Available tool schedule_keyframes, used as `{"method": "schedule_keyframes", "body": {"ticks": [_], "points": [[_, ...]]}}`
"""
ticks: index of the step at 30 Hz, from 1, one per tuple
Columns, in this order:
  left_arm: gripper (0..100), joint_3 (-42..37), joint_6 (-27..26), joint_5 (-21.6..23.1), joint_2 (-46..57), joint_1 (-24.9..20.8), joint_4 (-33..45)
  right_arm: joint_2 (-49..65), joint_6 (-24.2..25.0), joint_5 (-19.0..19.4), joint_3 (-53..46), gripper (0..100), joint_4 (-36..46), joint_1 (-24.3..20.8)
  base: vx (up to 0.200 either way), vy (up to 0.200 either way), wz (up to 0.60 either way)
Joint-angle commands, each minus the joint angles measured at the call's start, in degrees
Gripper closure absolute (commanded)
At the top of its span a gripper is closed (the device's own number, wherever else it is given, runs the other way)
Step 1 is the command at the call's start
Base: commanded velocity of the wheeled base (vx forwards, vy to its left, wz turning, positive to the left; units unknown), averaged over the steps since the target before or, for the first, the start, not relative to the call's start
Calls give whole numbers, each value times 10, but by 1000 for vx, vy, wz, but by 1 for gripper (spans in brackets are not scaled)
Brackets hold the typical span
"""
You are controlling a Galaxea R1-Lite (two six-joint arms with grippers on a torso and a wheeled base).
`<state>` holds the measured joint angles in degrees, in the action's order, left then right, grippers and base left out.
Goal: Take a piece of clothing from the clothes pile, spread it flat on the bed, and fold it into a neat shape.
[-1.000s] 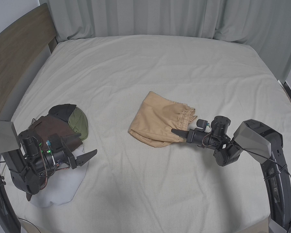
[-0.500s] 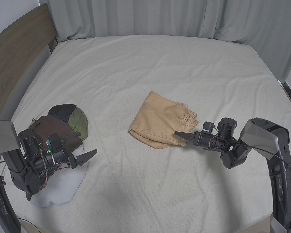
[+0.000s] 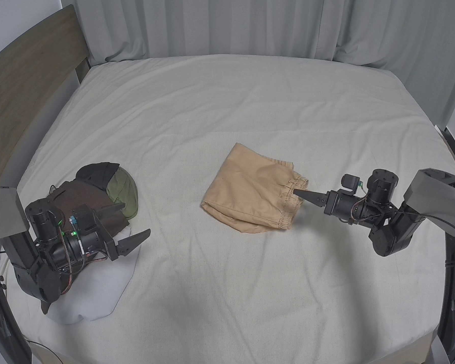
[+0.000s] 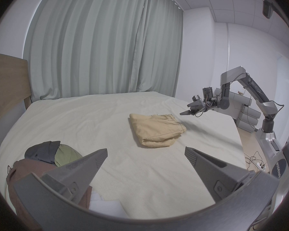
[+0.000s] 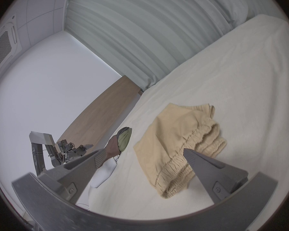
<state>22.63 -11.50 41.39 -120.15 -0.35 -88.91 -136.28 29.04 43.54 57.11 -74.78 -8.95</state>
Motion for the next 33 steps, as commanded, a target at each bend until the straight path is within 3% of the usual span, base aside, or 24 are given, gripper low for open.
{"method": "schedule_keyframes", "body": {"ticks": [1,7,14,33], "points": [[0,1,0,0,2,0,0,38,0,0,-2,0,4,-4,0,0,0],[0,1,0,0,3,0,0,6,1,-4,26,0,3,-29,0,0,0],[0,1,0,0,3,0,0,-74,1,-44,86,0,2,-63,0,0,0],[0,-1,0,0,1,-1,0,-135,1,-60,126,0,-7,-63,0,0,0]]}}
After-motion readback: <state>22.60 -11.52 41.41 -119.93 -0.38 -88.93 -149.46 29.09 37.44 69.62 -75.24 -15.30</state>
